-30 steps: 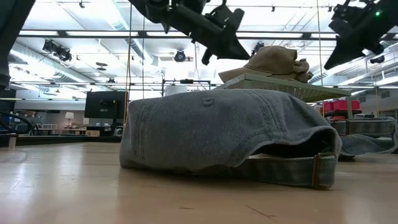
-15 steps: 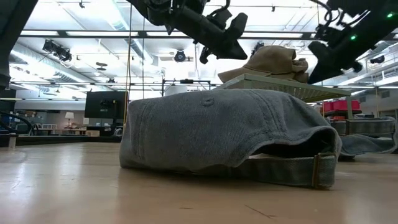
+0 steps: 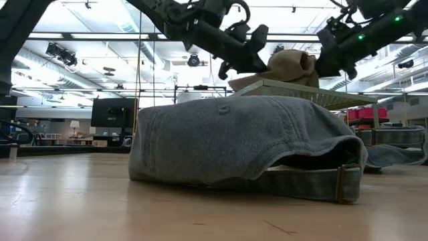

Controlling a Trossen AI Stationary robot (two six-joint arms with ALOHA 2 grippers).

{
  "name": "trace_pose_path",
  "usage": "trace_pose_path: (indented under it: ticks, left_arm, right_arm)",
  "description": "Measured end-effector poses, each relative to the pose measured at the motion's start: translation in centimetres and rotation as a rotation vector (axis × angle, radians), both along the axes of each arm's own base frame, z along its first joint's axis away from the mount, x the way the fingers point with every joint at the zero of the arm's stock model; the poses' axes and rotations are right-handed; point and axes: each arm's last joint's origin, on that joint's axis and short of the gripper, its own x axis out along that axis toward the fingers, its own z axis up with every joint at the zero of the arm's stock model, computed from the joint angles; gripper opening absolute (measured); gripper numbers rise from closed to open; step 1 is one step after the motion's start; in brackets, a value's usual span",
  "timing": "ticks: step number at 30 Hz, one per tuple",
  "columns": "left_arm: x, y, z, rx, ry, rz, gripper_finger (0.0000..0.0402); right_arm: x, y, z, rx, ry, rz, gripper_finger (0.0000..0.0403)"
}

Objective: Stack caps on shelf
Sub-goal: Adjust the brown caps

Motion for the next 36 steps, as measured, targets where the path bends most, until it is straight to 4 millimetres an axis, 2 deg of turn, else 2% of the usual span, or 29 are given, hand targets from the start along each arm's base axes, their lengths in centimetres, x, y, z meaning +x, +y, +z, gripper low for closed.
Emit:
trace_pose_path:
  ticks: [6, 12, 16, 20, 25, 30, 36]
  left_arm:
    - [0.6, -0.1, -0.2, 0.018, -0.076, -0.019, 0.0003]
    - [1.0, 0.0, 0.7, 0.042, -0.086, -0.063, 0.0003]
    - [2.3, 0.1, 0.4, 0.054, -0.081, -0.116, 0.0002]
    - [3.9, 0.4, -0.5, 0.018, -0.058, -0.137, 0.0003]
    - [5.0, 0.5, -0.1, 0.012, -0.053, -0.141, 0.0003]
    - [5.3, 0.3, 1.3, 0.028, -0.092, -0.15, 0.0003]
    - [5.8, 0.1, 1.0, 0.027, -0.109, -0.169, 0.0004]
  right_arm:
    - [0.8, 0.0, -0.7, 0.028, 0.04, 0.072, 0.0002]
    - [1.1, 0.4, -0.2, -0.007, 0.005, 0.137, 0.0002]
    - [1.1, 0.9, 0.2, -0.027, -0.015, 0.174, 0.0002]
    - [0.7, 1.1, 0.1, -0.032, 0.012, 0.147, 0.0002]
    - [-0.2, 1.2, -0.2, -0.024, 0.062, 0.083, 0.0002]
    - [-1.2, 1.2, 0.3, -0.051, 0.043, 0.029, 0.0002]
    - [-2.2, 1.3, 1.0, -0.062, -0.006, 0.028, 0.0002]
